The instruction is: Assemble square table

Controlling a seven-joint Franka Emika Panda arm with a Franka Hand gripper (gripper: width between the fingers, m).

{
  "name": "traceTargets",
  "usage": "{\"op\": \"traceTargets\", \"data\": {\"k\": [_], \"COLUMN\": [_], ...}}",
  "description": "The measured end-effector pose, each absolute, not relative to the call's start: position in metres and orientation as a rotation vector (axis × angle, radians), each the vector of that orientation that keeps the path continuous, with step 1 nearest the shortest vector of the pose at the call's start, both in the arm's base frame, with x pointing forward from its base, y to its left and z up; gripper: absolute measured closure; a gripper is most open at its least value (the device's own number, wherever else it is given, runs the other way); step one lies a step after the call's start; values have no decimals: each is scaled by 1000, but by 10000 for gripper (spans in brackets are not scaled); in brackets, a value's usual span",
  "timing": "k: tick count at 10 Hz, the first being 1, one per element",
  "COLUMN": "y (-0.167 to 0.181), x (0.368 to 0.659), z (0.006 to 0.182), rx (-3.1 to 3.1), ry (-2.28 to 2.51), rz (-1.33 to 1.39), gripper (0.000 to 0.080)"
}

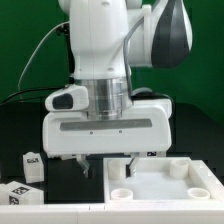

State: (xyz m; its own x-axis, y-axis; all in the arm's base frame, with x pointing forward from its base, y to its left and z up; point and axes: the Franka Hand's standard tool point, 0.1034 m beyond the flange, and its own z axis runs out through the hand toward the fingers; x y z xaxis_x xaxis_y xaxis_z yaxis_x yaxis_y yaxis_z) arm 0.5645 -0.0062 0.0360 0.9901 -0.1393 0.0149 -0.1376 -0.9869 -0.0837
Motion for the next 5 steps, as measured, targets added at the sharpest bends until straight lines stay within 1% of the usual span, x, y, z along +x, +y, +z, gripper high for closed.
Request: {"op": "traceTargets", "data": {"k": [1,2,5], "y": [5,12,9], "x": [561,563,562], "z": [47,53,50], "rx": [-3049,-3066,-3069], "ry": [260,272,257], "rz": [-1,-1,0], "gripper": [198,160,151]}}
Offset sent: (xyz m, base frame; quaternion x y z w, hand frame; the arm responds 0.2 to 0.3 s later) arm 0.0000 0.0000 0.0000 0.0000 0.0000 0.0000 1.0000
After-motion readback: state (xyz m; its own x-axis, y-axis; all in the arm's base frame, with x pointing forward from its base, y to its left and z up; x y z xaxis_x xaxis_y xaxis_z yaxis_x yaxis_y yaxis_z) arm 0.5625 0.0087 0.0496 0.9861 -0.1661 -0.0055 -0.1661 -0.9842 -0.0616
